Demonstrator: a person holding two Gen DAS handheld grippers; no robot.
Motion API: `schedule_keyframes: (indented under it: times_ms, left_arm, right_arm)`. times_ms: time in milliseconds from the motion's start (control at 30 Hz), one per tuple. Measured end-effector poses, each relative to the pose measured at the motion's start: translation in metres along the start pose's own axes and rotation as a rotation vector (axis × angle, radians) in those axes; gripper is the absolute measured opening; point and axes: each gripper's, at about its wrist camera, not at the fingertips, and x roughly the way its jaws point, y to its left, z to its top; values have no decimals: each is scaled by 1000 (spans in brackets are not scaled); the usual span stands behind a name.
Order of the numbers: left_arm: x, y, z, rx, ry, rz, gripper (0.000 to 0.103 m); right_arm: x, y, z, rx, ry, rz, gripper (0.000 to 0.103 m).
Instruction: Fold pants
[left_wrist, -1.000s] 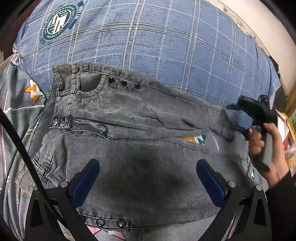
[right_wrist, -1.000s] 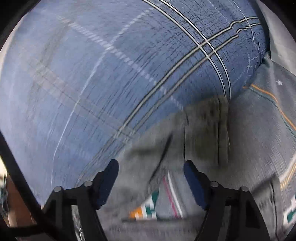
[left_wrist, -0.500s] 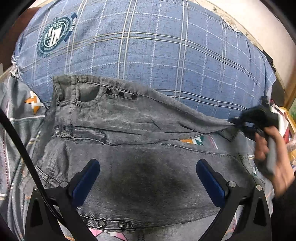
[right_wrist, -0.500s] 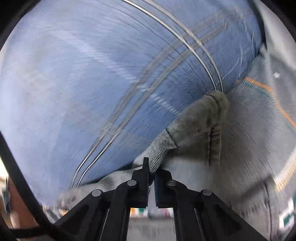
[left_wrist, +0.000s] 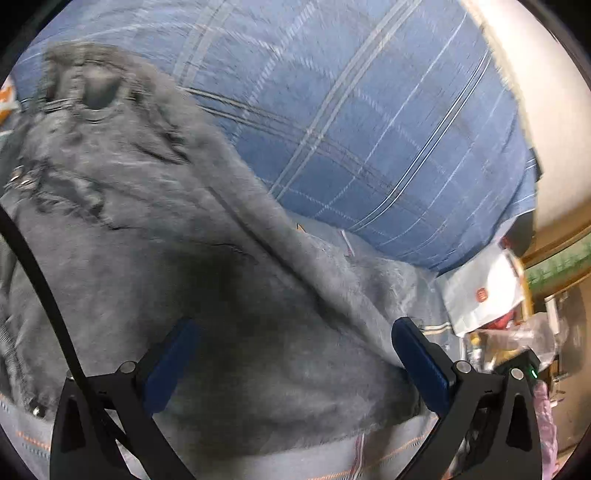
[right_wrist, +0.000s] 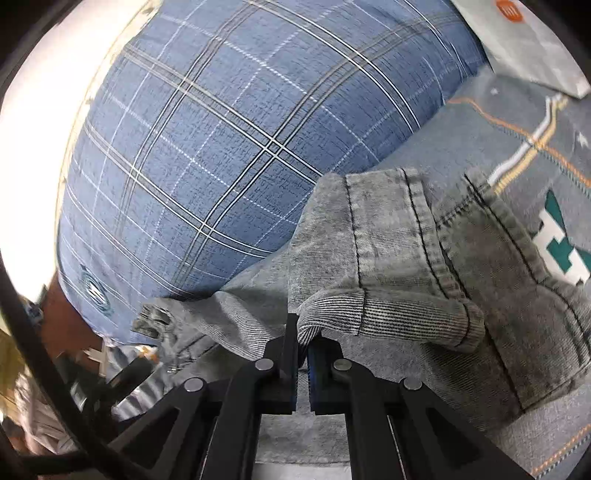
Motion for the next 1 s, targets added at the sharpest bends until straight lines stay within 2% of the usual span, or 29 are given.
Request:
schedule_keyframes:
  times_ms: [67,133,200,233,267,300,400,433,467,500,533,633,700,800,833,933,1000]
  left_arm:
    - [19,-7,9,-12,23,55,103]
    - [40,-5,23,-66,46,60,101]
    - [48,5,29,-158,44,51,61]
    - [51,11,29,-191,65,52,10]
    - [54,19,25,-255,110,42,0]
    - [50,24,21,-290,104,14,0]
    - [29,27,12,-282,63,-4,0]
    - [21,29,9,-283,52,-18,0]
    - [13,31,6,-283,43,-26,1]
    - [11,33,6,-282,39,-28,1]
    - [7,34,5,-284,34,-35,2]
    - [3,36,6,-276,33,-40,2]
    - [4,37,5,-280,37,-42,2]
    - [5,38,3,-286,41,-36,2]
    - [7,38,4,-293,41,-36,2]
    - [0,32,5,-287,24,-71,2]
    - [-22,16,2,-239,-23,-100,2]
  right_arm:
    - [0,-2,-1,4,4,6,4]
    - [0,1,-8,-4,15,-5,4]
    - [11,2,-10,-13,38,-16,4]
    - [10,2,-12,-16,52,-13,4]
    - [14,1,-14,-17,69,-3,8]
    - [17,0,-14,-19,87,6,8]
    - [15,-12,-9,36,110,49,9]
    - [10,-23,-5,88,99,71,28]
    - [6,-31,-3,123,92,74,65]
    - [0,-42,0,170,66,65,77]
    - [-4,-49,2,193,42,57,78]
    - [-11,-69,10,263,21,82,78]
    - [-6,-74,10,275,34,62,74]
    - [-4,-76,9,259,38,7,34]
    - [-5,-77,9,256,33,-3,16]
    - [-21,-70,21,198,-12,8,12]
    - [-49,-54,32,102,-79,32,11]
